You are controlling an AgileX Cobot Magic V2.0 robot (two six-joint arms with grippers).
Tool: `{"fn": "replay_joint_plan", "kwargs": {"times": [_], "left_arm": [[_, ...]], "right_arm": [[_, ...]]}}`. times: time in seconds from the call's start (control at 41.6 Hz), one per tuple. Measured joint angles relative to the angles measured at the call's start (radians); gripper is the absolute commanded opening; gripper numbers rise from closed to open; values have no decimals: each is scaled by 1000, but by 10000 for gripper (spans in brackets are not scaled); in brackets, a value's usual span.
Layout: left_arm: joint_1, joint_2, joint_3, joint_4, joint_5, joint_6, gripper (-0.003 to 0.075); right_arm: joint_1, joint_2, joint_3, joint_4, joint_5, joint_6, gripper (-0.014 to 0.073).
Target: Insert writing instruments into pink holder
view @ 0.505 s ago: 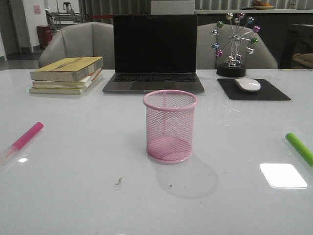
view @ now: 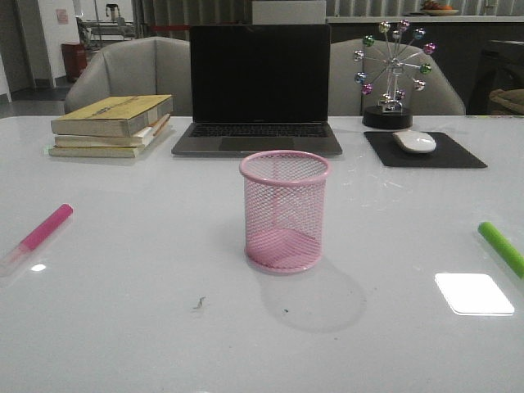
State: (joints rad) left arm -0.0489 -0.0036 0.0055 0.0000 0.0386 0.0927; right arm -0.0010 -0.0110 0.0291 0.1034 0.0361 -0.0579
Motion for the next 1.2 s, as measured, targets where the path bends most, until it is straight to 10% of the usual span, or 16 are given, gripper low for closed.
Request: {"fn": "replay_joint_plan", "kwargs": {"times": [0.529, 0.913, 1.201], "left_arm": [[-4, 0, -127, -24, -76, -6, 92], [-4, 241, -629, -24, 390, -6, 92], [-4, 475, -674, -43, 679, -6, 92]], "right_arm": [[0, 0, -193, 0, 54, 0, 76], [0, 307, -683, 0, 455, 0, 76], [0, 548, -667, 0, 637, 0, 76]]}}
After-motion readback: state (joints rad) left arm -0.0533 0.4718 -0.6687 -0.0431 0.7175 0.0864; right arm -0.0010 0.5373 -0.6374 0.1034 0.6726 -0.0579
